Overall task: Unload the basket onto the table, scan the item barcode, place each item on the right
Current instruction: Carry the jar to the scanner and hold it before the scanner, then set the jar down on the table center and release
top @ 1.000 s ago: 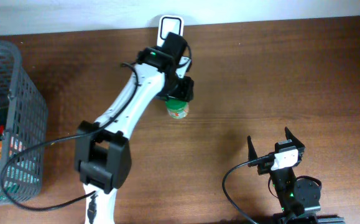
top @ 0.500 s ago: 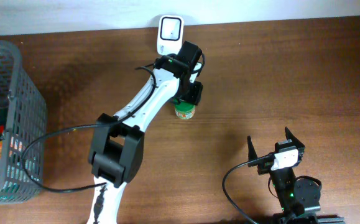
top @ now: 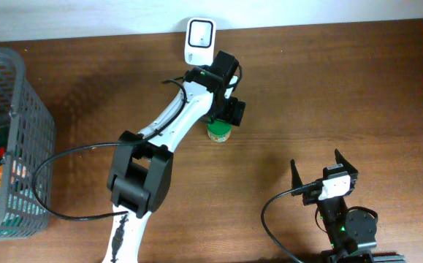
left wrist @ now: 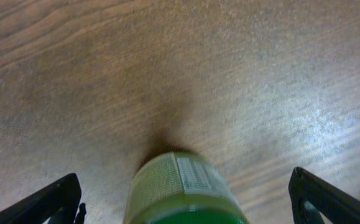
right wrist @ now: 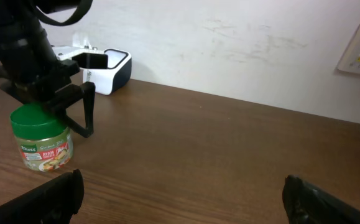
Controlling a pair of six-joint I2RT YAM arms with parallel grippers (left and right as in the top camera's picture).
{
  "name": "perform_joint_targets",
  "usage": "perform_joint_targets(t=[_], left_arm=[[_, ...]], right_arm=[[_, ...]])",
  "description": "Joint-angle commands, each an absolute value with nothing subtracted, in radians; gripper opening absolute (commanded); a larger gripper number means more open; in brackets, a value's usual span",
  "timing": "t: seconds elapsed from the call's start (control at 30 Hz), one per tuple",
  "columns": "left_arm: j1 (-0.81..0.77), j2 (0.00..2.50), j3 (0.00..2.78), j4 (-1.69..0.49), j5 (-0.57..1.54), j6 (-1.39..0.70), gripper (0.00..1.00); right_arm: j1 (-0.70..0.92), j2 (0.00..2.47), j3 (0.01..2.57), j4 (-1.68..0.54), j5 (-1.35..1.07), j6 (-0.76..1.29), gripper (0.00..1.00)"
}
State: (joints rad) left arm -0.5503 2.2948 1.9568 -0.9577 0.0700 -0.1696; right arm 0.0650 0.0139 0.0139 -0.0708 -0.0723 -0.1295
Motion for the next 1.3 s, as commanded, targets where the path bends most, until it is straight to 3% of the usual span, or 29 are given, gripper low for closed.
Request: perform_joint_targets(t=[0.0,0.4,0.77,1.03,1.27], left_arm=[[-0.524,2.269,2.093,-1.013,0.063,-0.171,0.97],[-0.272,2.113,2.679,-1.417,0.033,-0.138,0.96],[0.291,1.898,2.705,-1.579,-0.023,-0.251,0.93],[0.619,1.901,2.47,-1.624,-0.023,-0.29,0.89],[0.718,1.901,2.048,-1.456,-0.027,-0.283,0.84]], right_arm=[[0.059,0.006,0.006,-0.07,-0.078,-0.115,0.98],[0.059,0.006,0.006,-0.07,-0.078,-0.115,0.98],[0.059,0.006,0.006,-0.071,-0.078,-0.115,0.98],[0.059,0.006,0.006,-0.071,-0.078,-0.115,0.98],[0.059,0.006,0.006,-0.071,-0.078,-0.115,0.98]])
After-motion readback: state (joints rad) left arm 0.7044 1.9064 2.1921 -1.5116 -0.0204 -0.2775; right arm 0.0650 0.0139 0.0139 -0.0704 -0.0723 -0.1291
